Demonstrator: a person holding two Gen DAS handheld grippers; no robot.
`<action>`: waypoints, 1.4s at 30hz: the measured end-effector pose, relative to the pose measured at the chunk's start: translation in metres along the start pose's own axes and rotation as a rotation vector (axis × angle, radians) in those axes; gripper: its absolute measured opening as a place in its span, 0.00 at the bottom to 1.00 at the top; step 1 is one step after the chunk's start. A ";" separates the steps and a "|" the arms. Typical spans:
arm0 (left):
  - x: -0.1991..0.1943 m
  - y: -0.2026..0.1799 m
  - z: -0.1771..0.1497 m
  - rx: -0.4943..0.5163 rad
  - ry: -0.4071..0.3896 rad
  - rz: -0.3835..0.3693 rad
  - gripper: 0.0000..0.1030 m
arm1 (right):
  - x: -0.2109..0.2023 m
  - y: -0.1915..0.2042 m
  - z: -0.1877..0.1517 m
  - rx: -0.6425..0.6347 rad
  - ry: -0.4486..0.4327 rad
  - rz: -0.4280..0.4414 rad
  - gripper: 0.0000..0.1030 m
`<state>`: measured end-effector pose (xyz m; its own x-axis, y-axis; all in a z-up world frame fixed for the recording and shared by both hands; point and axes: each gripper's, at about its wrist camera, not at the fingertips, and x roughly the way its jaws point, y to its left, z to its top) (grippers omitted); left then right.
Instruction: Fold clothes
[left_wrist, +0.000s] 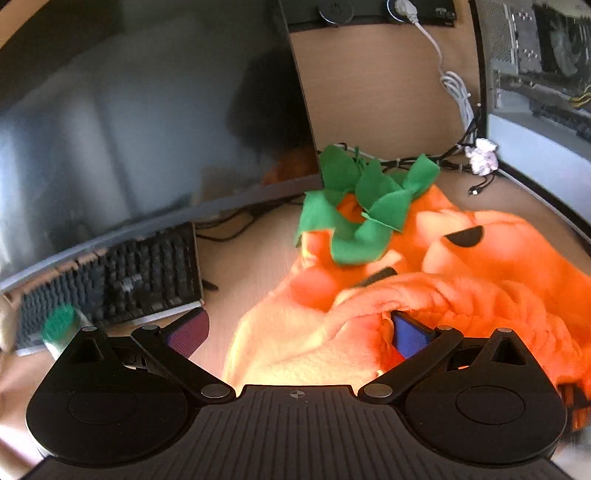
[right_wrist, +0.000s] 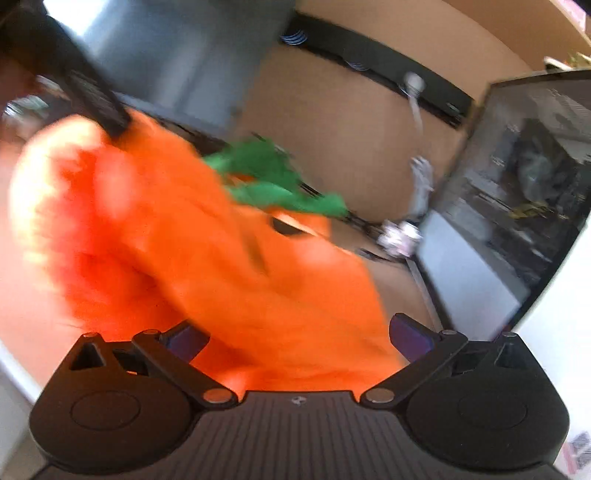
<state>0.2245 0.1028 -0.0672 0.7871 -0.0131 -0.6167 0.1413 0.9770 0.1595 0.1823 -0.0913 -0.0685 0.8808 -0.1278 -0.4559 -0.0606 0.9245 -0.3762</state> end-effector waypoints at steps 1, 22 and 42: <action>-0.001 -0.003 -0.008 -0.016 0.005 -0.045 1.00 | 0.006 0.001 -0.004 -0.008 0.000 -0.043 1.00; -0.254 0.066 0.142 0.125 -0.703 0.249 1.00 | -0.159 -0.137 0.128 -0.095 -0.683 -0.382 1.00; -0.264 0.076 0.207 0.131 -0.795 0.380 1.00 | -0.141 -0.171 0.235 -0.122 -0.841 -0.520 1.00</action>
<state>0.1516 0.1363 0.2669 0.9717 0.1157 0.2057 -0.1854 0.9137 0.3617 0.1784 -0.1473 0.2495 0.8546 -0.1668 0.4918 0.4213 0.7763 -0.4688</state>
